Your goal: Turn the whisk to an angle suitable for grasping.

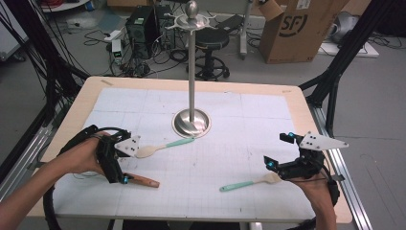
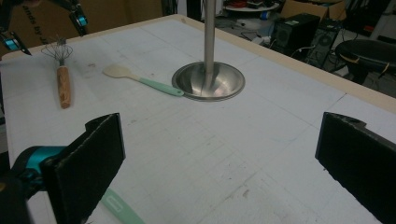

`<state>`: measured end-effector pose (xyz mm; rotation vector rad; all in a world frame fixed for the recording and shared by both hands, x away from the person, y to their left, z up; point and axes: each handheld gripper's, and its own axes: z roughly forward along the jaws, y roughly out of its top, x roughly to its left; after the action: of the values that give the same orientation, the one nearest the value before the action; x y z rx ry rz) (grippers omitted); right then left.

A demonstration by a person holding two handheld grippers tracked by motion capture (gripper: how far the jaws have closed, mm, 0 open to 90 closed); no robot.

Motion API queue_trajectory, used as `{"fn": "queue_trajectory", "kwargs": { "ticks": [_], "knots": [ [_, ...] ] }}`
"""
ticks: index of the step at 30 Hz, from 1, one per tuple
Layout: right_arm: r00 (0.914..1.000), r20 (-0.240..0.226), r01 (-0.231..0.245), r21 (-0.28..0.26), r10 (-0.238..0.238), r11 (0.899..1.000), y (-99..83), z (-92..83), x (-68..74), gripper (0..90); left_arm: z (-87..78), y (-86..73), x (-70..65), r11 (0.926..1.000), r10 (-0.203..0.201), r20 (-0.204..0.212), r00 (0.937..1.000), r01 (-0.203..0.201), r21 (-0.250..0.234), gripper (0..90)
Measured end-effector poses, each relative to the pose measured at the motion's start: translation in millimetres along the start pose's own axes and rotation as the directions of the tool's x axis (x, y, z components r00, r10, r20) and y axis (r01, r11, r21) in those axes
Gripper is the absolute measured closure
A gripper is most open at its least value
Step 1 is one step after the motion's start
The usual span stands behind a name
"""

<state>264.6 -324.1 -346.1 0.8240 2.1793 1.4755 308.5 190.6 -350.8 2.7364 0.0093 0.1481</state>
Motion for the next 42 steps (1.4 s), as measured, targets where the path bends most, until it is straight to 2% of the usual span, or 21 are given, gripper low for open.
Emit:
{"fn": "queue_trajectory", "kwargs": {
  "ticks": [6,7,11,20,26,31,33,34,38,42],
  "knots": [
    [1.0,-0.001,-0.002,-0.001,0.002,1.0,-0.1,-0.1,-0.1,0.0,10.2,-5.4,-3.4,0.9999,-0.01,0.029,0.9995,0.01,0.01,2.3],
    [1.0,0.001,-0.002,-0.001,0.002,1.0,-0.1,-0.1,-0.1,0.0,12.5,-6.2,-3.5,0.9997,-0.001,0.035,0.9994,0.0,0.025,2.3],
    [1.0,-0.002,0.002,-0.001,-0.002,1.0,0.0,-0.1,0.0,0.0,16.8,-7.5,-4.2,0.9994,-0.004,0.046,0.9989,0.003,0.035,1.6],
    [1.0,-0.005,0.001,-0.004,-0.001,1.0,0.0,-0.3,0.1,0.0,33.1,-6.6,-5.8,0.9923,0.02,0.074,0.9971,-0.028,0.12,3.2],
    [1.0,-0.008,0.003,-0.002,-0.003,1.0,0.0,-0.2,0.1,0.0,39.7,-6.1,-5.3,0.9885,0.023,0.107,0.994,-0.039,0.146,11.8],
    [1.0,-0.008,0.003,-0.002,-0.003,1.0,-0.4,-0.8,-0.4,0.0,42.5,-5.9,-6.2,0.9851,0.023,0.135,0.9905,-0.046,0.166,23.8],
    [1.0,-0.008,0.001,-0.003,-0.001,1.0,-0.5,-1.1,-0.5,0.0,44.2,-6.1,-5.9,0.9831,0.016,0.146,0.9892,-0.042,0.178,25.8],
    [1.0,-0.009,0.002,-0.001,-0.002,1.0,-0.5,-1.0,-0.4,0.0,45.4,-6.4,-5.0,0.9811,0.002,0.161,0.987,-0.033,0.191,30.5],
    [0.9999,-0.011,0.002,0.001,-0.002,1.0,-0.5,-0.2,-0.2,0.0,48.3,-6.2,-4.5,0.9789,-0.001,0.181,0.9835,-0.036,0.201,38.0],
    [0.9999,-0.016,0.005,-0.002,-0.005,1.0,-1.0,1.1,-0.4,0.0,50.6,-6.2,-3.9,0.9766,-0.001,0.181,0.9835,-0.038,0.212,42.8]
  ]
}}
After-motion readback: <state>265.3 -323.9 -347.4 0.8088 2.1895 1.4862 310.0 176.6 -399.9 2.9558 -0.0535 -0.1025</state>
